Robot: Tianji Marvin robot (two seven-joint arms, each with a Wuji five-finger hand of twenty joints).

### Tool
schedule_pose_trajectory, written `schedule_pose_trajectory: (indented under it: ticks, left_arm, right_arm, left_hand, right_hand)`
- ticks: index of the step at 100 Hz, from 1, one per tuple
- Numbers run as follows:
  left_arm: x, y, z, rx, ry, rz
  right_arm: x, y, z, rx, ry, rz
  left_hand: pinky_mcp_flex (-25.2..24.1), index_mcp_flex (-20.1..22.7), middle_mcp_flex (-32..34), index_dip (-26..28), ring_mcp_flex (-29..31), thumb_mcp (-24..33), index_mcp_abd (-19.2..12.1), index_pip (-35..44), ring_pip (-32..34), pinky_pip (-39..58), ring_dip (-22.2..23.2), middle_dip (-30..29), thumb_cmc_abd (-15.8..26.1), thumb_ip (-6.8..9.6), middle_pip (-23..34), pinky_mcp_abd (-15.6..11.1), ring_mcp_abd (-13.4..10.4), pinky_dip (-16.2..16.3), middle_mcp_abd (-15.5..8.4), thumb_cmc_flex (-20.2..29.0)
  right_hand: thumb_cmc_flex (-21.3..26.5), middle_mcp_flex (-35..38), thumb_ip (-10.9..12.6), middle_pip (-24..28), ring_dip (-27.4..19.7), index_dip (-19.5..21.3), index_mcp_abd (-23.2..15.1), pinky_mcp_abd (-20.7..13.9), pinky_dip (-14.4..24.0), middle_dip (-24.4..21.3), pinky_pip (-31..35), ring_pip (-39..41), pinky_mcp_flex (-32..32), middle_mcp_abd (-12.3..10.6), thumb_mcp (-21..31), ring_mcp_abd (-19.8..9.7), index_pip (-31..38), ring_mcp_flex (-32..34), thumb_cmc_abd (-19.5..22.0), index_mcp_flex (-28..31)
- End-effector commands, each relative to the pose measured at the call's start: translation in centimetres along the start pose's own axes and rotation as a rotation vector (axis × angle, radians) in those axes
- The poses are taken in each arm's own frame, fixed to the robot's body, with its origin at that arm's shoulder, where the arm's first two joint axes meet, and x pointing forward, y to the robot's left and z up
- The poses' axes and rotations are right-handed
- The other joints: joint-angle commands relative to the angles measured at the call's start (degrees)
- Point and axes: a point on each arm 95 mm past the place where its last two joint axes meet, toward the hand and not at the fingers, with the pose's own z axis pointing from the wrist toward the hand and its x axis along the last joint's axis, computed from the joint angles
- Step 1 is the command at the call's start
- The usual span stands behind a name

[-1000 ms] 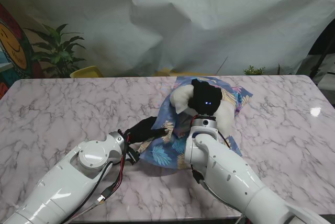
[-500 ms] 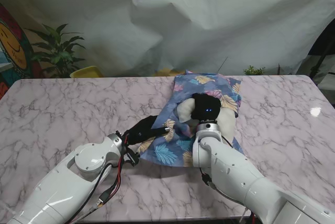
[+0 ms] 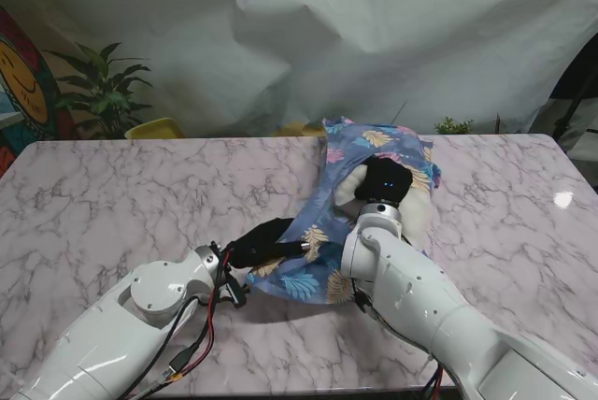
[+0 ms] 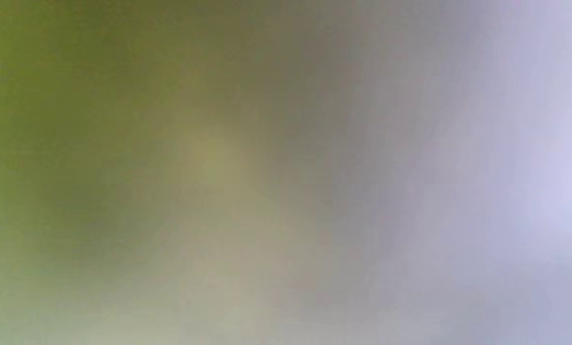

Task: Put a pillowcase on a pillow

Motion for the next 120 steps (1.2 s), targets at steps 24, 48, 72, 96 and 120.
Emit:
schedule_pose_trajectory:
  ticks: [24, 48, 72, 96, 120]
  left_arm:
    - [0.2, 1.1, 0.0, -0.025, 0.028, -0.006]
    - [0.9, 0.7, 0.1, 0.018, 0.049, -0.017]
    - [0.7, 0.5, 0.1, 0.011, 0.026, -0.002]
    - [0.2, 0.2, 0.2, 0.001, -0.015, 0.027]
    - [-0.3, -0.3, 0.3, 0.001, -0.045, 0.029]
  right_arm:
    - [0.2, 1.3, 0.2, 0.082, 0.043, 0.001]
    - [-0.1, -2.2, -1.0, 0.204, 0.211, -0.093]
    - [-0.7, -2.4, -1.6, 0.359, 0.320, -0.092]
    - [-1.7, 0.7, -2.8, 0.357, 0.361, 0.113]
    - [-3.1, 4.2, -4.0, 0.454, 0.487, 0.240]
  left_hand:
    - [1.43, 1.36, 2.40, 1.37, 2.59, 2.24, -4.35, 3.74, 0.49, 1.75, -0.72, -0.05, 0.52, 0.69, 1.06, -1.52, -0.96, -1.25, 0.23, 4.03]
    - [1.16, 1.34, 2.45, 1.37, 2.70, 2.30, -4.05, 3.73, 0.18, 1.41, -1.03, -0.25, 0.51, 0.73, 0.98, -1.54, -0.85, -1.40, 0.27, 4.03]
    - [0.93, 1.24, 2.42, 1.32, 2.29, 2.13, -3.95, 3.64, 0.00, 1.30, -1.18, -0.41, 0.66, 0.71, 0.93, -1.39, -0.28, -1.43, 0.11, 4.04]
    - [0.44, 1.15, 2.34, 1.25, 2.11, 1.91, -3.83, 3.49, -0.05, 1.06, -1.34, -0.62, 0.83, 0.74, 0.87, -1.10, -0.04, -1.47, 0.05, 4.04]
    - [0.05, 1.03, 2.20, 1.20, 1.73, 1.69, -3.93, 3.31, -0.16, 1.02, -1.49, -0.76, 1.03, 0.81, 0.84, -0.79, 0.31, -1.45, 0.08, 4.04]
  right_hand:
    - [-13.69, -11.96, 11.24, -7.10, -12.62, 14.66, 7.14, 7.32, -1.70, -5.51, -7.58, -5.94, -10.78, 7.31, -7.07, 1.96, -14.88, 0.30, 22.70, -7.40]
    - [-21.90, -32.74, 12.22, -16.72, -20.91, 7.86, 14.78, 6.00, -2.71, -14.19, -21.93, -33.29, -32.09, 9.80, -17.95, 6.76, -27.34, -20.92, 31.60, -27.47]
    - [-24.25, -44.56, 13.10, -24.71, -31.43, -0.61, 19.53, 5.86, -7.90, -20.50, -28.26, -41.98, -47.69, 12.30, -29.45, 9.39, -35.47, -38.82, 38.84, -37.72]
    - [-22.16, -47.43, 13.46, -26.17, -32.53, -1.37, 19.02, 7.04, -9.82, -21.21, -31.48, -42.23, -53.46, 12.91, -30.60, 11.30, -35.97, -45.25, 36.61, -36.66]
    - [-17.94, -45.51, 13.55, -26.47, -32.65, -0.02, 15.58, 8.50, -11.09, -21.47, -32.57, -41.78, -55.04, 12.74, -25.96, 11.86, -34.69, -45.57, 29.17, -30.31]
